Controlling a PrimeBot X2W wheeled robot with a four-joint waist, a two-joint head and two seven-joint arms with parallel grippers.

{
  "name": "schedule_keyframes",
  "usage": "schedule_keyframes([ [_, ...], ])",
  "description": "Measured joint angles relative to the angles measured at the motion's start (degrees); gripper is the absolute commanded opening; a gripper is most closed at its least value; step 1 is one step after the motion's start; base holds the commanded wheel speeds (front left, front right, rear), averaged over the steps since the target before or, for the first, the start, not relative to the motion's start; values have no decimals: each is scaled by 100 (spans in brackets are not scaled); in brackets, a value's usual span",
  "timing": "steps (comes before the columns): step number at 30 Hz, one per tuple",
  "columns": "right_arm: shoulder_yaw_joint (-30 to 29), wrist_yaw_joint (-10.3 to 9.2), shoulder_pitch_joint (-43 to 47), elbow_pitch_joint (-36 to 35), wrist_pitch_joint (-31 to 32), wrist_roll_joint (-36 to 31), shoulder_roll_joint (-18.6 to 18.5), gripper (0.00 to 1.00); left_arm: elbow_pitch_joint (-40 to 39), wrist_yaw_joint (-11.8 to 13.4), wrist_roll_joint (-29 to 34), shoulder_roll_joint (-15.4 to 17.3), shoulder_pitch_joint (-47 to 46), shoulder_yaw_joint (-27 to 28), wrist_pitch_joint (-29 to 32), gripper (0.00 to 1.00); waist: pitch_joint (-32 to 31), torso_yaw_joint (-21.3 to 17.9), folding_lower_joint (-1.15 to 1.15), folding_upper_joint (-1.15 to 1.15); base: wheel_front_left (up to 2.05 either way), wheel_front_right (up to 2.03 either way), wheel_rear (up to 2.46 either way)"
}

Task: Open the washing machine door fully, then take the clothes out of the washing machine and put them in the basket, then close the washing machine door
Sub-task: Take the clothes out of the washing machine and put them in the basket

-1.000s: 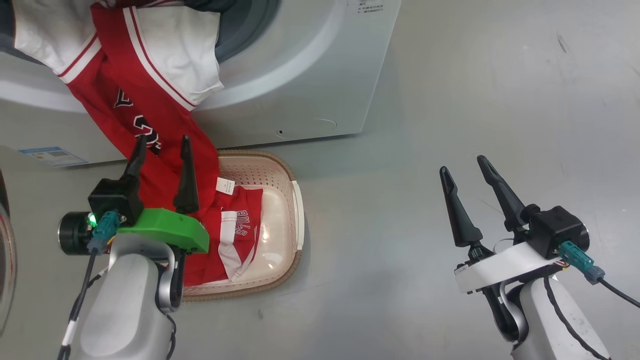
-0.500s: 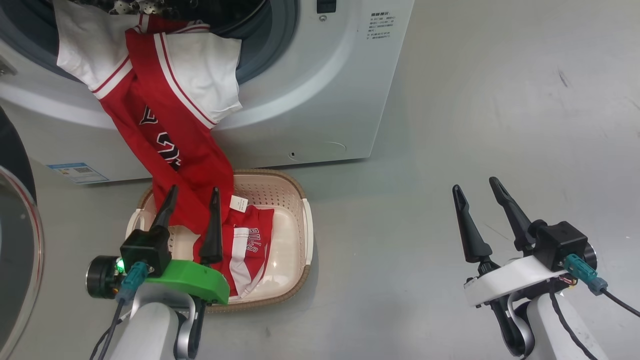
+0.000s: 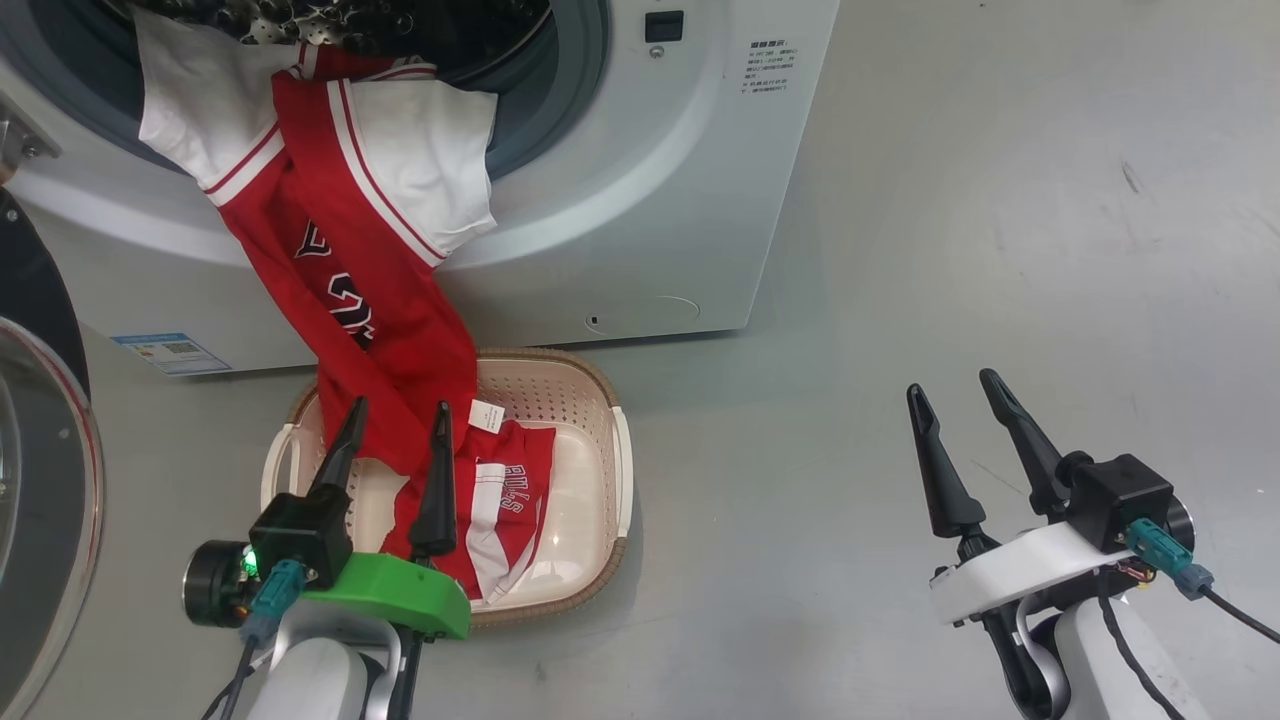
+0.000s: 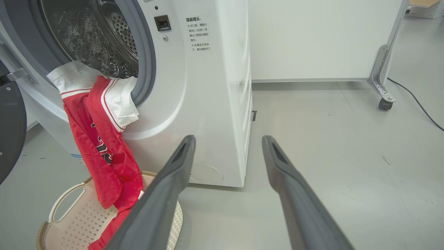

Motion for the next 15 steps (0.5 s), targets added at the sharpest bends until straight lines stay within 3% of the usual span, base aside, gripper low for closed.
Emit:
schedule_keyframes([
  [15, 0, 0, -1, 25, 0, -3, 15, 100, -212, 70, -40, 2, 155, -79, 0, 100, 18, -5, 0, 0, 0, 0, 0],
])
